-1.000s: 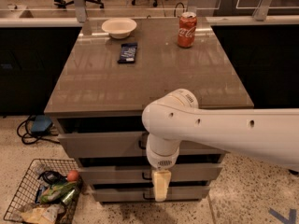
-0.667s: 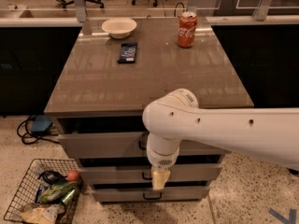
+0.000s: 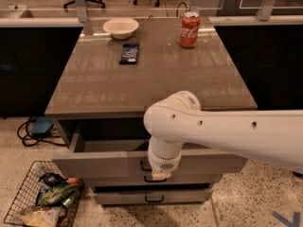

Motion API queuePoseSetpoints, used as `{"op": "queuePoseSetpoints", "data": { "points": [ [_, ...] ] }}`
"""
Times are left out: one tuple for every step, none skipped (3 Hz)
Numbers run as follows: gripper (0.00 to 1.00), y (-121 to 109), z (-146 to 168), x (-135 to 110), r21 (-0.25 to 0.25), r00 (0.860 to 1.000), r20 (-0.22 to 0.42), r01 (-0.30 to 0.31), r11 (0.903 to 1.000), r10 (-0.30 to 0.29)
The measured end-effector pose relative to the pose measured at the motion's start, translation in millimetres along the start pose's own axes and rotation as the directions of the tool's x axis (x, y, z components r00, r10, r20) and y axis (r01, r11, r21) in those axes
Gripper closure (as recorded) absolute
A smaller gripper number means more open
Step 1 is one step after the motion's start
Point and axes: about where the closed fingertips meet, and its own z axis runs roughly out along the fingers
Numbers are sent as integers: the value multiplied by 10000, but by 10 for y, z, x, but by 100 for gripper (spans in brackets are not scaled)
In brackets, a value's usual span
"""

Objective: Open top drawer

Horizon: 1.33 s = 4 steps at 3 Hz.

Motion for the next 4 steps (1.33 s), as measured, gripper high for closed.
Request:
{"op": "queuePoseSetpoints", "data": {
  "points": [
    [100,10,0,-2,1,10000,-4,3,10000,-3],
    [100,11,0,-2,1,10000,-4,3,10000,-3],
    [100,64,-42,-11,251,10000,-23,7,9997,-6],
    [100,294,-46,-33,871,9999,93,30,9962,-39]
  ]
}}
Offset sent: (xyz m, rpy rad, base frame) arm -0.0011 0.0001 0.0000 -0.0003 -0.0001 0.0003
